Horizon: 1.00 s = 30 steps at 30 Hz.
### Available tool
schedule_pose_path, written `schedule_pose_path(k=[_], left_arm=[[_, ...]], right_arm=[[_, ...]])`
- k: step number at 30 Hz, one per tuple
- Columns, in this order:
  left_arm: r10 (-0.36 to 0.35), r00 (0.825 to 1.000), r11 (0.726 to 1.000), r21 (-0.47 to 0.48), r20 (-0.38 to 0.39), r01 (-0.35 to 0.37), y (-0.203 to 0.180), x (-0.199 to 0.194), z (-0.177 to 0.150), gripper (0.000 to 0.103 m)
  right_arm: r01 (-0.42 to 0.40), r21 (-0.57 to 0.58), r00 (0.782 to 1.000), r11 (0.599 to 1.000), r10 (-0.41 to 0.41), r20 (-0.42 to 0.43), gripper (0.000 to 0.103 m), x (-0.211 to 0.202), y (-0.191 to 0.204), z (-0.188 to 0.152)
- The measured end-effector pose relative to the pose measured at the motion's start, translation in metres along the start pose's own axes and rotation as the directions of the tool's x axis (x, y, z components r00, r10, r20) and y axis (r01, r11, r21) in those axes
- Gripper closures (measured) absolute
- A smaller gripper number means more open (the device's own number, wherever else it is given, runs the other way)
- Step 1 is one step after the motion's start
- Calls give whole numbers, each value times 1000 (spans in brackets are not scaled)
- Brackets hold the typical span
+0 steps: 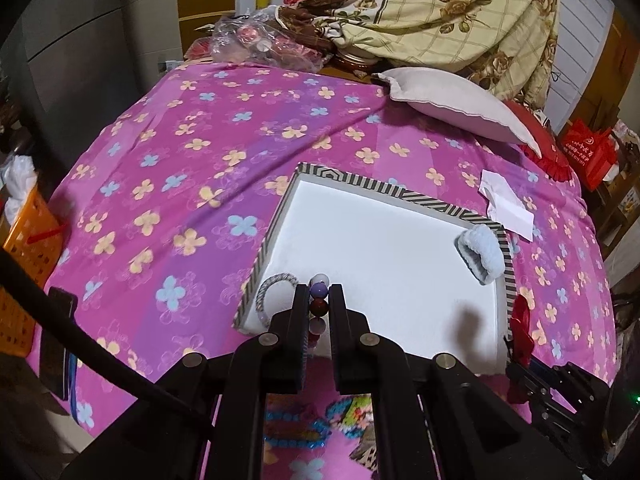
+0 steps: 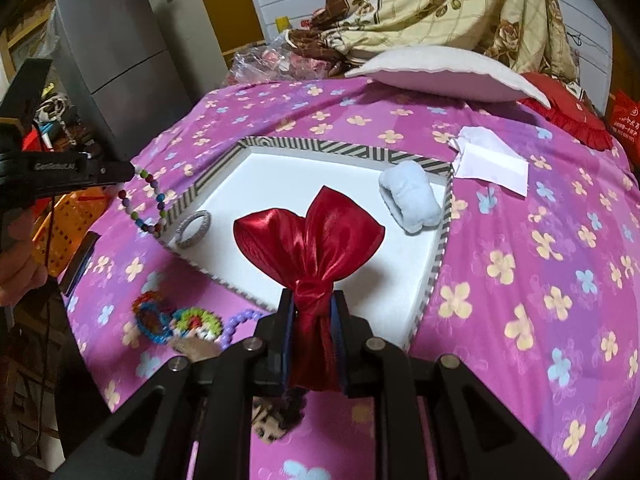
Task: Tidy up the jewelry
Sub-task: 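Carry the bow into the tray with the right tool while the left tool drops the bracelet beside the bangle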
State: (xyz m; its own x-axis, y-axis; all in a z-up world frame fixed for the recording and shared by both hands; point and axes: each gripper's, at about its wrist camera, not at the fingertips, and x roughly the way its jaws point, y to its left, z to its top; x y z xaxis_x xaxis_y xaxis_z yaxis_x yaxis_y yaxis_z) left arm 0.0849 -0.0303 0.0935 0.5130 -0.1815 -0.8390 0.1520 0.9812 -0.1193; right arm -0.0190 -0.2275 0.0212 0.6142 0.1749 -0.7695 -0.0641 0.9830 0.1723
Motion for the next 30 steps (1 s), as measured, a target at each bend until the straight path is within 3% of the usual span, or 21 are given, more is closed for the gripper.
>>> schedule_pose_path(k=[16,30], left_arm=[[6,998,1000,28,-67,-4,-32,64,32,79],[110,986,993,-30,-127,-114,13,111,34,79]], right_arm=[[81,101,993,992,-72,-93,85,66,-37,22],[134,108,985,985,-121,-120,84,86,-43,17]])
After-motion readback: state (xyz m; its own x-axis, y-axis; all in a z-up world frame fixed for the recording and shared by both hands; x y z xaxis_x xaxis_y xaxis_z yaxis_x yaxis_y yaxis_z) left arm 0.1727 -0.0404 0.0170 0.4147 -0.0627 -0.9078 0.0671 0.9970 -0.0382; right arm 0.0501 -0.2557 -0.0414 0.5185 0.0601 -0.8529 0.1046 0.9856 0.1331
